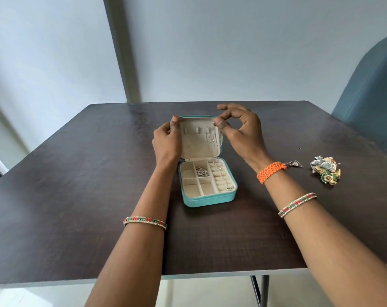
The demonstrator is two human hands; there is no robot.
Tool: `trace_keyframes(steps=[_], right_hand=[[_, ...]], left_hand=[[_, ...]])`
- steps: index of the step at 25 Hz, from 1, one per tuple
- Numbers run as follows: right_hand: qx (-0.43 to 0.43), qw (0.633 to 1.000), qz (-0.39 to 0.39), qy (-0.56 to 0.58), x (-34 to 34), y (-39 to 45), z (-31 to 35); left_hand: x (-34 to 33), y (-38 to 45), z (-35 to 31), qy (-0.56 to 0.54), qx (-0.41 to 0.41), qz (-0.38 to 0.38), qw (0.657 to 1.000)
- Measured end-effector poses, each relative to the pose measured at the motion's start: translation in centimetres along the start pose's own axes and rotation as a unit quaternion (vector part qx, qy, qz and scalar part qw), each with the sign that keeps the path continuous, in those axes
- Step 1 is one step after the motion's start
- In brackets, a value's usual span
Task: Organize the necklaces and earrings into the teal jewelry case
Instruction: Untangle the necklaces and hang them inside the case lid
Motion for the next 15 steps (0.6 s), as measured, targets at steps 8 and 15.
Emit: trace_keyframes(steps=[8,15], right_hand=[[0.024,0.999,-0.019,0.023,-0.3,-0.4,0.6],[-0.071,0.982,-0.038,0.172,0.6,-0.2,2.0]], left_hand=[[0.4,-1.2,-2.0,0.084,-0.212,-0.008,0.974],[-1.2,-3.3,-3.5,-0.049,-0.098,0.271,0.956]])
Point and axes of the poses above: each hand's wrist, its own y-axis towards the middle knuckle, its own x-axis out of the back of the hand, z = x × y, the point moved 1 cm from there along y, towards the middle knuckle, and after that the axes turned 8 degrees about -y, right-handed, at the moved point
